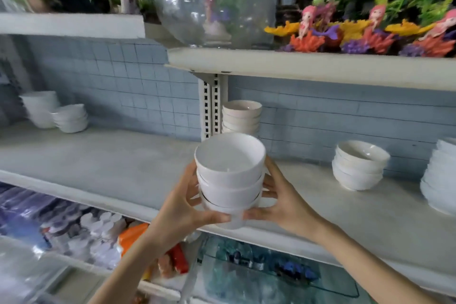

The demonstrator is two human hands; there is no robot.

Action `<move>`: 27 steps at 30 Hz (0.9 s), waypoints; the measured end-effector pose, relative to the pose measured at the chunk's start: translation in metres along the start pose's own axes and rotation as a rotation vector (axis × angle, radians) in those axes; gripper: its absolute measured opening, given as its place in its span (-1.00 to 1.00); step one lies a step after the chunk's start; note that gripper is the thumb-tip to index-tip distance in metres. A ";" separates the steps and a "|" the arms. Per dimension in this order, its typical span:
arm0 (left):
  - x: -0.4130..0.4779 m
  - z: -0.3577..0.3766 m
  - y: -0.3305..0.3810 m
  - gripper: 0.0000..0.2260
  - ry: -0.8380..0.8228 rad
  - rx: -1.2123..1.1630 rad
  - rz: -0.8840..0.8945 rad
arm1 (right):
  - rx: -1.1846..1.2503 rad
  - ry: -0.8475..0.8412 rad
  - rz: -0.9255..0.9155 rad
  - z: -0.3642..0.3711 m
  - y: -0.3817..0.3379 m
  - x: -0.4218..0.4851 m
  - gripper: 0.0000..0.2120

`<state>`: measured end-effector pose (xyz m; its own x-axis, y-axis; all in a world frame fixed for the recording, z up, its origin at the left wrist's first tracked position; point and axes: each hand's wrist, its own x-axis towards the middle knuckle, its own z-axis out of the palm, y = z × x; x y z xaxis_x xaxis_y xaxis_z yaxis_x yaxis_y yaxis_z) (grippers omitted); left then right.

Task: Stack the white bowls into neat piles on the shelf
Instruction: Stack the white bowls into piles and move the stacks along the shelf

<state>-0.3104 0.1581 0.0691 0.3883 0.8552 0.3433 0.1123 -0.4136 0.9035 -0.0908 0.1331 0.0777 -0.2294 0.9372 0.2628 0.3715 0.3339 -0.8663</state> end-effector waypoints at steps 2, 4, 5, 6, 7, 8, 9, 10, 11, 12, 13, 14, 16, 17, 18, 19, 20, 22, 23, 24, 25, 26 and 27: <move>-0.002 -0.016 -0.009 -0.06 0.019 -0.014 -0.009 | 0.028 -0.035 0.010 0.015 0.002 0.014 0.10; -0.003 -0.031 -0.017 -0.05 0.026 -0.033 -0.031 | 0.031 -0.068 0.002 0.029 0.004 0.029 0.09; -0.002 -0.038 -0.022 -0.05 0.029 -0.034 -0.040 | 0.026 -0.084 0.000 0.035 0.005 0.037 0.09; -0.001 -0.046 -0.027 -0.05 0.037 -0.030 -0.051 | 0.024 -0.097 0.004 0.040 0.006 0.046 0.09; 0.001 -0.053 -0.033 -0.05 0.050 -0.023 -0.063 | 0.024 -0.109 0.011 0.046 0.007 0.054 0.10; 0.003 -0.061 -0.040 -0.04 0.065 -0.014 -0.073 | 0.027 -0.121 0.020 0.052 0.008 0.063 0.11; 0.005 -0.071 -0.047 -0.04 0.074 0.001 -0.078 | 0.037 -0.129 0.032 0.058 0.009 0.072 0.11; 0.008 -0.080 -0.054 -0.04 0.074 0.021 -0.080 | 0.050 -0.134 0.041 0.065 0.011 0.080 0.11; 0.012 -0.089 -0.061 -0.05 0.070 0.041 -0.083 | 0.059 -0.135 0.044 0.072 0.013 0.089 0.11; 0.017 -0.099 -0.066 -0.06 0.063 0.061 -0.087 | 0.065 -0.134 0.039 0.078 0.016 0.099 0.11; 0.023 -0.108 -0.070 -0.06 0.056 0.080 -0.090 | 0.065 -0.133 0.032 0.084 0.019 0.109 0.10; 0.030 -0.117 -0.074 -0.06 0.052 0.097 -0.095 | 0.064 -0.132 0.029 0.090 0.022 0.120 0.09; 0.043 -0.136 -0.084 -0.04 0.049 0.115 -0.108 | 0.074 -0.129 0.037 0.100 0.025 0.142 0.07; 0.049 -0.146 -0.089 -0.03 0.042 0.117 -0.118 | 0.087 -0.125 0.046 0.105 0.027 0.152 0.07; 0.054 -0.156 -0.094 -0.03 0.032 0.122 -0.130 | 0.096 -0.121 0.054 0.111 0.029 0.161 0.07; 0.059 -0.165 -0.099 -0.02 0.020 0.127 -0.140 | 0.102 -0.117 0.056 0.117 0.030 0.170 0.06; 0.065 -0.174 -0.104 -0.02 0.012 0.132 -0.148 | 0.103 -0.115 0.055 0.123 0.031 0.179 0.05; 0.075 -0.189 -0.113 0.00 0.006 0.141 -0.158 | 0.103 -0.115 0.062 0.134 0.033 0.196 0.03; 0.078 -0.196 -0.118 -0.01 0.011 0.145 -0.161 | 0.097 -0.117 0.064 0.139 0.034 0.204 0.04; 0.082 -0.202 -0.123 -0.02 0.022 0.144 -0.166 | 0.091 -0.120 0.064 0.145 0.036 0.212 0.05; 0.084 -0.209 -0.128 -0.03 0.031 0.143 -0.172 | 0.084 -0.122 0.061 0.150 0.037 0.220 0.07; 0.087 -0.215 -0.133 -0.03 0.031 0.143 -0.176 | 0.080 -0.123 0.058 0.155 0.039 0.227 0.08; 0.089 -0.221 -0.136 -0.04 0.027 0.145 -0.177 | 0.077 -0.125 0.058 0.159 0.040 0.233 0.09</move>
<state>-0.4937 0.3593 0.0333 0.3261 0.9259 0.1909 0.3075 -0.2948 0.9047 -0.2723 0.3490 0.0366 -0.3217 0.9331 0.1607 0.3184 0.2665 -0.9097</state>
